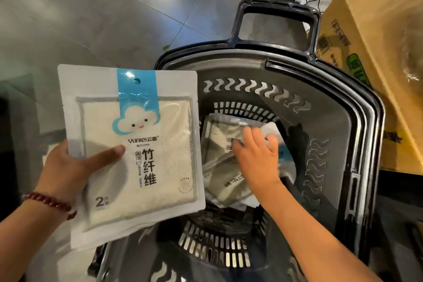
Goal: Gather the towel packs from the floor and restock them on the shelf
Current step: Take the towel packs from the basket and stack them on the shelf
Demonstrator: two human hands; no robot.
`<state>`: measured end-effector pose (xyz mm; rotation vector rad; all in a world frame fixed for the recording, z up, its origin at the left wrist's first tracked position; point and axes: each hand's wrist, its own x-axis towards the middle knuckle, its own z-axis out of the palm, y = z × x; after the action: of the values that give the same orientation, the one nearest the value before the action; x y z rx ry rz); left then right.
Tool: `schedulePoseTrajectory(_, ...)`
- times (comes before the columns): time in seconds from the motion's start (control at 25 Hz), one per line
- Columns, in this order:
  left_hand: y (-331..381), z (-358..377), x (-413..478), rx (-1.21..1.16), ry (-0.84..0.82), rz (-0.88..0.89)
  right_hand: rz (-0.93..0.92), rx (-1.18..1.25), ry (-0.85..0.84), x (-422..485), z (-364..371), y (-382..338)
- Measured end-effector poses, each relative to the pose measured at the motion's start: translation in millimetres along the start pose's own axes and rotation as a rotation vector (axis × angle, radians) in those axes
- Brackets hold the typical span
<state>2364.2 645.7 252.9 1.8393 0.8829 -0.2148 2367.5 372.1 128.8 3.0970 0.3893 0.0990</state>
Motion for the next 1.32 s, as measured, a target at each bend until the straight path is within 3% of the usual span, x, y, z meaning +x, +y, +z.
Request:
schedulePoseTrajectory(0.16, -3, 0, 3, -0.012, -0.009, 0.007, -0.18, 0.056, -0.051, 23, 19, -25)
schedulePoseTrajectory(0.28, -3, 1, 3, -0.041, -0.001, 0.011, -0.108, 0.103, -0.318, 34, 29, -42)
schedulePoseTrajectory(0.36, -3, 1, 2, -0.037, 0.015, 0.005, 0.189, 0.245, -0.438, 14, 39, -50)
schedulePoseTrajectory(0.52, -5, 2, 3, -0.042, 0.008, 0.015, 0.954, 0.646, -0.642, -47, 69, -49)
schedulePoseTrajectory(0.64, -5, 3, 3, -0.069, -0.003, 0.016, 1.045, 0.66, -0.788, -64, 82, -44)
schedulePoseTrajectory(0.84, -9, 3, 4, -0.117, -0.012, 0.045, 1.231, 0.824, -0.698, -51, 91, -38)
schedulePoseTrajectory(0.96, -9, 1, 4, -0.095, -0.056, 0.081, 1.112, 1.073, -0.554, -43, 79, -34)
schedulePoseTrajectory(1.12, 0, -5, 2, -0.045, -0.087, -0.027, 0.82, 0.999, -0.336, -47, 20, -23)
schedulePoseTrajectory(1.32, 55, -20, -36, 0.028, -0.044, 0.005, 0.863, 1.093, -0.222, -55, -106, 9)
